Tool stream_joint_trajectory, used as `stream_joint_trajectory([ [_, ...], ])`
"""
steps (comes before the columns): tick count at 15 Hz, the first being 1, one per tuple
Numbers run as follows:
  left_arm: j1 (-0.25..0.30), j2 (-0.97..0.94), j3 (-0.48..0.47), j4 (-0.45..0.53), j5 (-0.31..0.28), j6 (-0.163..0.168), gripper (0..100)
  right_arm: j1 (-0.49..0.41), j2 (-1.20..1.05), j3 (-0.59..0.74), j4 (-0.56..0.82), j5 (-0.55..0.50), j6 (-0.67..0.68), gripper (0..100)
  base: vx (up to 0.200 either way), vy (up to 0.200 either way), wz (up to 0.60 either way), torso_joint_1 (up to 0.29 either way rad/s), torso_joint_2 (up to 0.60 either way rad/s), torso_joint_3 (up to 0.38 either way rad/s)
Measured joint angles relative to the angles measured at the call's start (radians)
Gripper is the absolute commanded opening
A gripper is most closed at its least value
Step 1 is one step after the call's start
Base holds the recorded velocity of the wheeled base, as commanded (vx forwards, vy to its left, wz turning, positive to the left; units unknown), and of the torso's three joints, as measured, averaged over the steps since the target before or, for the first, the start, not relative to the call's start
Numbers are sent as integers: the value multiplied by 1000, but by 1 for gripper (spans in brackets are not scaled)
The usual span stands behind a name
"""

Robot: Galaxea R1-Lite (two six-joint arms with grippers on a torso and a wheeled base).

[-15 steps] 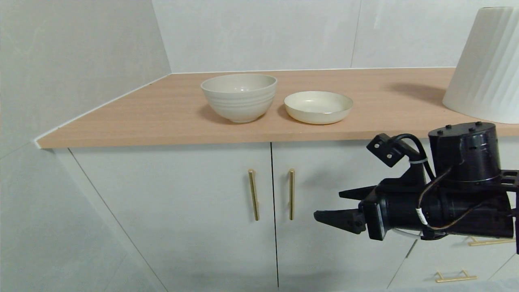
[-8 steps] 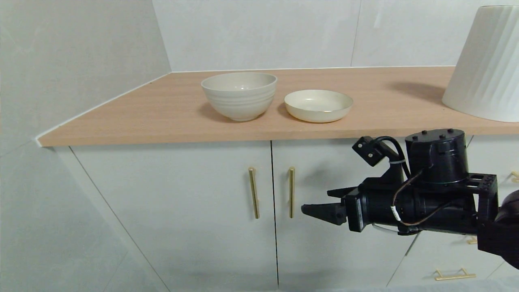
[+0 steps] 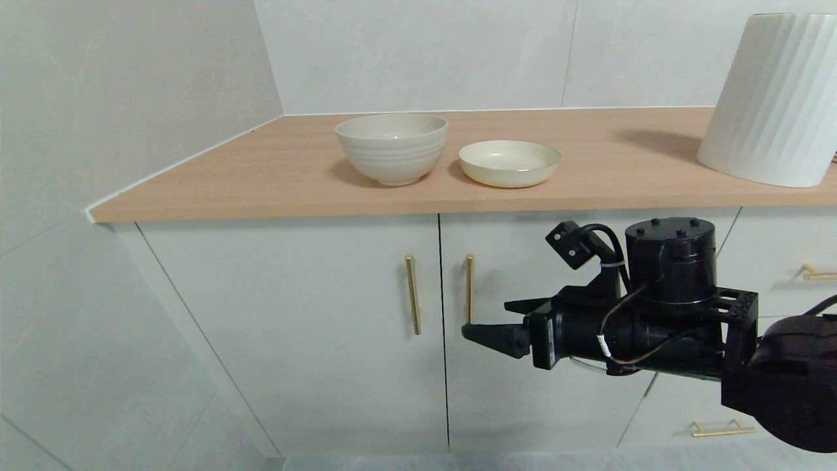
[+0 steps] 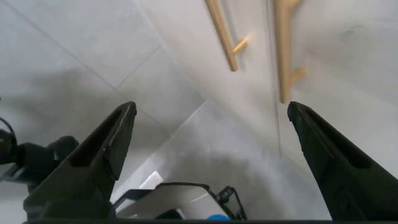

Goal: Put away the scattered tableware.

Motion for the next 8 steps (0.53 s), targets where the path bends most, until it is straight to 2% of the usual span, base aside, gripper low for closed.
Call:
stream_joint_trajectory([
  [6,0,0,0,0,0,0,100,10,93,-22,-113,-1,76,100,0,0,0,0,0,0],
  [8,0,0,0,0,0,0,100,10,130,-34,-189,-8,120,100,0,0,0,0,0,0],
])
